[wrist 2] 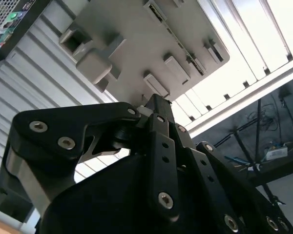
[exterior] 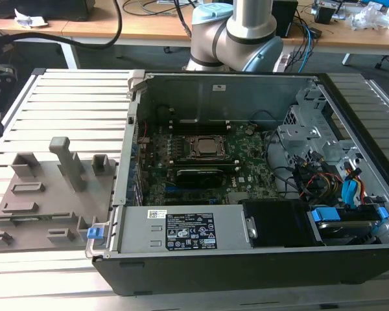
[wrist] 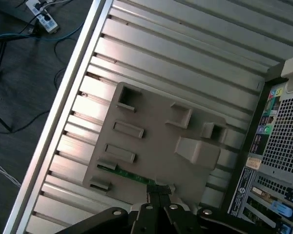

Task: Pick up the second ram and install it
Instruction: 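Pick up the second ram and move it above second insertion slot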

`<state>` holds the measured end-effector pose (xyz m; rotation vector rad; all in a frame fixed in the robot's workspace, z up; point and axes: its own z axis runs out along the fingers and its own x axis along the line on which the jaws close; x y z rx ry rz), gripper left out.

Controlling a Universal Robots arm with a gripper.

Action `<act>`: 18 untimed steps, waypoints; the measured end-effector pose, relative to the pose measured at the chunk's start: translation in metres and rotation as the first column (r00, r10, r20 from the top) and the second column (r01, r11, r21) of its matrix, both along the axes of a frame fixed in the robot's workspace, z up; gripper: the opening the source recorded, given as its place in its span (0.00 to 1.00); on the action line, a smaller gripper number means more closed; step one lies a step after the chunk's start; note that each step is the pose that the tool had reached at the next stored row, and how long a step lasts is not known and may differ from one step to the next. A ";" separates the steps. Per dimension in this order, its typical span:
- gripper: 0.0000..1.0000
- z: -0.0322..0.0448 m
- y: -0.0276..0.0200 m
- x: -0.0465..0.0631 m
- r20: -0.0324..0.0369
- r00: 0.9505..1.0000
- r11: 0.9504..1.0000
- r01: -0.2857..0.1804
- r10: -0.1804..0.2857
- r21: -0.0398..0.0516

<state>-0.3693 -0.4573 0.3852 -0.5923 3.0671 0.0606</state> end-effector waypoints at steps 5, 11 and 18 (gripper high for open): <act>0.11 0.0000 0.0000 0.000 0.000 0.997 0.997 -0.079 0.079 0.000; 0.11 0.0000 0.0000 0.000 0.000 0.969 0.969 -0.248 0.248 0.000; 0.11 0.0000 0.0000 0.000 0.000 0.880 0.880 -0.475 0.475 0.000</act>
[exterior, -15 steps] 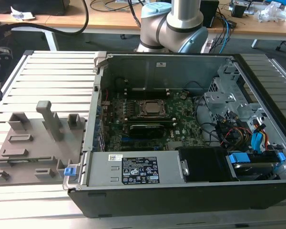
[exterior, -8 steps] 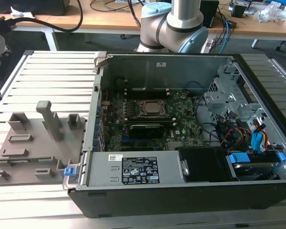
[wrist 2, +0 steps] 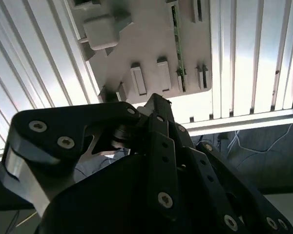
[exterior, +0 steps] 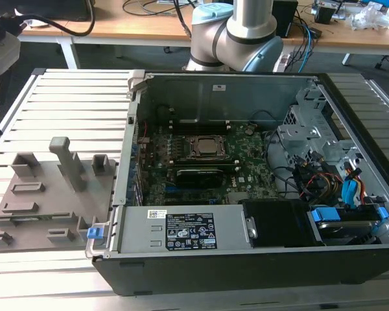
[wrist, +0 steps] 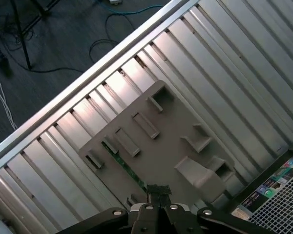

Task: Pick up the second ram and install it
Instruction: 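Pick up the second ram and move it above second insertion slot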

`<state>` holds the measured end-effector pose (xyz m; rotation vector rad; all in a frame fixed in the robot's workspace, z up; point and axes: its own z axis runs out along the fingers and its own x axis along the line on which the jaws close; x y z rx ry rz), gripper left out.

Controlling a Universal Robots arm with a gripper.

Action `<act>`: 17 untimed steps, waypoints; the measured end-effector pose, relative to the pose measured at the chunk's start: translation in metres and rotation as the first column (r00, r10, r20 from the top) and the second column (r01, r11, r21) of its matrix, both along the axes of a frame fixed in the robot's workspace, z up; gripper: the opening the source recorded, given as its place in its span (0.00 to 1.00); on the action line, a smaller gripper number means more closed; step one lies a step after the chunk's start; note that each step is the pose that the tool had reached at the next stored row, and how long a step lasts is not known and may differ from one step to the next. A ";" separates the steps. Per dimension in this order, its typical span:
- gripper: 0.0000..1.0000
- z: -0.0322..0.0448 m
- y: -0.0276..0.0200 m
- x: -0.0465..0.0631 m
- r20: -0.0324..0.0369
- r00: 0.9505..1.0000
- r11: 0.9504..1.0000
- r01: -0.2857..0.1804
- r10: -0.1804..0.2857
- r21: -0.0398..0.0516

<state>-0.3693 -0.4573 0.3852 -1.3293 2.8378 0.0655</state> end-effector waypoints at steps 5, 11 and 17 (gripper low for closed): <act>0.11 0.0000 0.0000 0.000 0.000 0.993 0.993 -0.114 0.114 0.000; 0.11 0.0000 0.0000 0.000 0.000 0.975 0.975 -0.222 0.222 0.000; 0.11 0.0000 0.0000 0.000 0.000 0.952 0.952 -0.307 0.307 0.000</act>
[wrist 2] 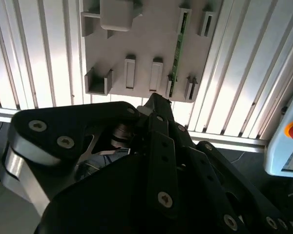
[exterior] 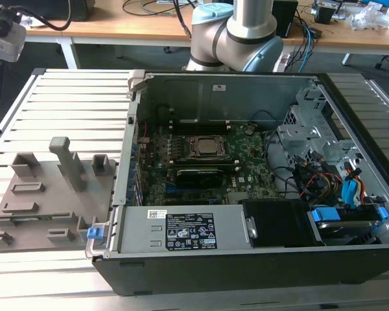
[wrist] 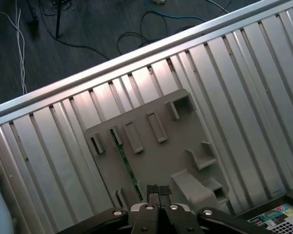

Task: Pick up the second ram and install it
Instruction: 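Pick up the second ram and move it above second insertion slot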

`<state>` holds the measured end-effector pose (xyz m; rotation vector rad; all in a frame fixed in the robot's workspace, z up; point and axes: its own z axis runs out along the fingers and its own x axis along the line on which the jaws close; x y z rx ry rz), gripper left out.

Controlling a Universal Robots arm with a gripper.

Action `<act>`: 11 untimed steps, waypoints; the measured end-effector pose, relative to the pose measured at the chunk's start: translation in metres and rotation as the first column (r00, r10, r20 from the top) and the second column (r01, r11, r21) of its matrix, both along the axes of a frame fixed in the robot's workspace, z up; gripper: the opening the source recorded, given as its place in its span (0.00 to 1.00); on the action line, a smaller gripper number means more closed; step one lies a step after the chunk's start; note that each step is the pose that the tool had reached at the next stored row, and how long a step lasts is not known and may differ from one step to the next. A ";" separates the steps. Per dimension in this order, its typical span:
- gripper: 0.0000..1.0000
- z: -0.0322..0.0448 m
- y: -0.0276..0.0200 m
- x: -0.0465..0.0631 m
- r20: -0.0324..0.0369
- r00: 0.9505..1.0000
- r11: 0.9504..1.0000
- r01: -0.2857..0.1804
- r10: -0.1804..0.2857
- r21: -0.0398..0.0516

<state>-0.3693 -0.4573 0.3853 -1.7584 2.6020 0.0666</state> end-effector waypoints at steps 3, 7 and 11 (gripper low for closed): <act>0.11 0.0000 0.0000 0.000 0.000 0.999 0.999 -0.042 0.042 0.000; 0.11 0.0000 0.0000 0.000 0.000 0.993 0.993 -0.119 0.119 0.000; 0.11 0.0000 0.0000 0.000 0.000 0.984 0.984 -0.176 0.176 0.000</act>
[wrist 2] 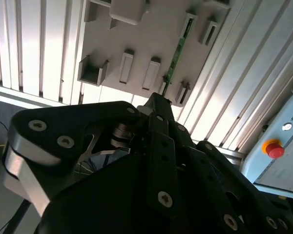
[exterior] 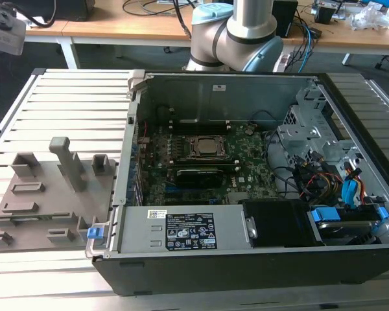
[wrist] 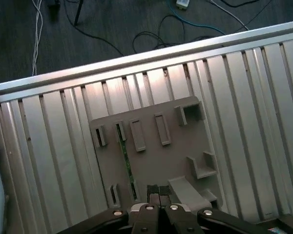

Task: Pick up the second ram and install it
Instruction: 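Pick up the second ram and move it above second insertion slot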

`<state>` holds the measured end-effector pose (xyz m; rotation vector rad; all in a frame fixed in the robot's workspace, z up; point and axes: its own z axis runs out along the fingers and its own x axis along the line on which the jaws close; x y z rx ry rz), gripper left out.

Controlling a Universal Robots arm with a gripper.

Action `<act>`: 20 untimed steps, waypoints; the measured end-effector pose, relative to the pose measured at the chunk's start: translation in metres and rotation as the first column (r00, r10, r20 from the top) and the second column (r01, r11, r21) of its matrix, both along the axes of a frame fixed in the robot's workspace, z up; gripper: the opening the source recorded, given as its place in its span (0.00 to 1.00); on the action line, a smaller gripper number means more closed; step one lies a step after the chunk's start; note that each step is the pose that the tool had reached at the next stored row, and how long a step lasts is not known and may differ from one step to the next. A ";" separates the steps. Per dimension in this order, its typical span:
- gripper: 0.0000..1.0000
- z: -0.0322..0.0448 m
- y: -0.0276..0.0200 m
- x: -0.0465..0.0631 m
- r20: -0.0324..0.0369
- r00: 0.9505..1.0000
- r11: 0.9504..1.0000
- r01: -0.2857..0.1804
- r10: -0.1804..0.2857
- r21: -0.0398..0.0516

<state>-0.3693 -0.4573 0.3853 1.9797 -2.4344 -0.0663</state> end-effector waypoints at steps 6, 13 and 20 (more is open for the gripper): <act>0.11 0.0000 0.0000 0.000 0.000 0.998 0.998 -0.060 0.060 0.000; 0.11 0.0000 0.0000 0.000 0.000 0.985 0.985 -0.173 0.173 0.000; 0.11 0.0000 0.0000 0.000 0.000 0.969 0.969 -0.245 0.245 0.000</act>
